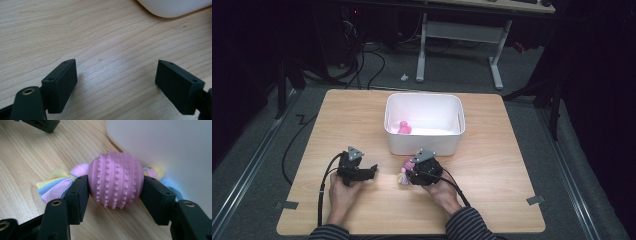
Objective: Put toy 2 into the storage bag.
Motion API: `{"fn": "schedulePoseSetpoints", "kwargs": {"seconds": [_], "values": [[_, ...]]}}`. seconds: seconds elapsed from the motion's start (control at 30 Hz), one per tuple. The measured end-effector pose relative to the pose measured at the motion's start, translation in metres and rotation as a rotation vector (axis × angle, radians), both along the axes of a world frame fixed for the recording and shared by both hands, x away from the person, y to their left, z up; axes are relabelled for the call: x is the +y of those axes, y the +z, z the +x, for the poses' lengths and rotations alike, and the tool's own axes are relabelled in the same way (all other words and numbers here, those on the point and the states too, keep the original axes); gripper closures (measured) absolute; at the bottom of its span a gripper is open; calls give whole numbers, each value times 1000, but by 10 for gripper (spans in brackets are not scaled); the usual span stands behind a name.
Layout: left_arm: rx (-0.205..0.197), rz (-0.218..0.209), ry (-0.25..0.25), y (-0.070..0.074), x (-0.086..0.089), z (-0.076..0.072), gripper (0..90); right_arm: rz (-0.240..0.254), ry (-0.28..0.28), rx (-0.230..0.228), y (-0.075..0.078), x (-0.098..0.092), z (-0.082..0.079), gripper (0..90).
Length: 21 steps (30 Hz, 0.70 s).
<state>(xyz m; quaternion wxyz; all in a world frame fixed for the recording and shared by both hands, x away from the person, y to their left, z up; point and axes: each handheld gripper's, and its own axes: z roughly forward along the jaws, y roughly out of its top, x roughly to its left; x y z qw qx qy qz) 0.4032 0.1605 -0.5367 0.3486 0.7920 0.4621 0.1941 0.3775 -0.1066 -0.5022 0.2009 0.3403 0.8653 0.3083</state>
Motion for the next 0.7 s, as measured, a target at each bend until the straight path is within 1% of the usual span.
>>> {"fn": "schedulePoseSetpoints", "kwargs": {"seconds": [0.2, 0.27, 0.37, 0.53, 0.6, 0.7], "values": [[0, 0, 0, 0, 0, 0, 180, -1, 0, -1, 0, 0, -1, 418], [0, 0, 0, 0, 0, 0, 180, 5, -2, 7, 0, -1, -1, 419], [0, 0, 0, 0, 0, 0, 180, 11, 2, 2, 1, -3, -2, 420], [2, 2, -4, 0, 0, 0, 175, 33, 3, 9, 3, -8, -5, 419], [0, 3, -10, 0, -1, 0, 167, 42, 9, 6, 5, -14, -8, 420], [1, 3, -10, 0, -1, 0, 166, 47, 10, 3, 8, -17, -10, 419]]}}
